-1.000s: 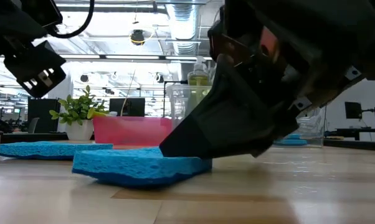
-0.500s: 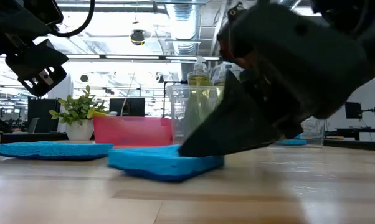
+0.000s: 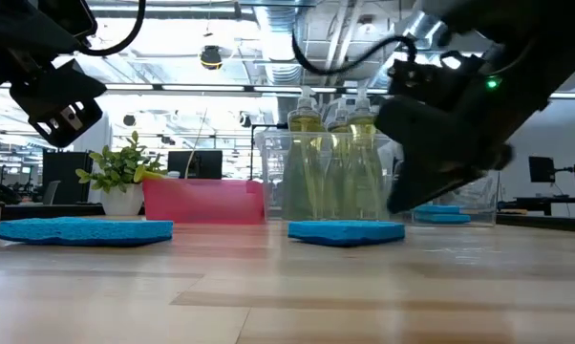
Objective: Pick & Place Kitchen Sink Supplies
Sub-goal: Put the blue dishwashing sponge into the transparent bin
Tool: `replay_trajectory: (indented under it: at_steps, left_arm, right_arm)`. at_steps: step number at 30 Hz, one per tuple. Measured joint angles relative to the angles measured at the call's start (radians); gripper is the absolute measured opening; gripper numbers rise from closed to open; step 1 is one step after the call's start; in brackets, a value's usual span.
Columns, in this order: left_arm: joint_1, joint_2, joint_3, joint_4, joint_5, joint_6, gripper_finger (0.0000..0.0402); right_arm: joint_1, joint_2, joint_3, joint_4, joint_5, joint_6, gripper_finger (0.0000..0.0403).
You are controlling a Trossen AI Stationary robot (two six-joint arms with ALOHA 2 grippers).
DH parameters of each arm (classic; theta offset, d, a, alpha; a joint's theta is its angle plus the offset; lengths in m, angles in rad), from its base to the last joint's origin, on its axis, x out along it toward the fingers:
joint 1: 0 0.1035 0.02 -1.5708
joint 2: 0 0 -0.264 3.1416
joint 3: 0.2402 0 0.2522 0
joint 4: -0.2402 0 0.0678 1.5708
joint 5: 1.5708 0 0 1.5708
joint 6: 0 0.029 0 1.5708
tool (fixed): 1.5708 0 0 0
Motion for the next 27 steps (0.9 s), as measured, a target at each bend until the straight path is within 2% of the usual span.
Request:
replay_trajectory:
  at_steps: [4,7,14,17,20,23,27]
  left_arm:
    - [0.000,0.000,0.000,0.000,-0.015,0.000,0.0163]
    - [0.000,0.000,0.000,0.000,-0.015,0.000,0.0163]
    - [0.000,0.000,0.000,0.000,-0.015,0.000,0.0163]
    - [0.000,0.000,0.000,0.000,-0.019,0.000,0.0163]
    - [0.000,0.000,0.000,0.000,-0.031,0.000,0.0163]
    - [0.000,0.000,0.000,0.000,-0.031,0.000,0.0163]
    - [0.000,0.000,0.000,0.000,-0.031,0.000,0.0163]
  right_arm:
    - [-0.002,-0.028,0.000,-0.196,-0.006,0.203,0.0118]
    - [0.008,-0.042,0.000,-0.274,-0.007,0.297,0.0118]
    - [0.051,-0.091,0.000,-0.217,0.029,0.311,0.0118]
    - [0.077,-0.115,0.000,-0.092,0.103,0.186,0.0118]
    - [0.092,-0.132,0.001,0.088,0.135,-0.052,0.0118]
    - [0.090,-0.134,0.002,0.283,0.112,-0.316,0.0118]
    - [0.062,-0.123,0.002,0.454,0.005,-0.581,0.0118]
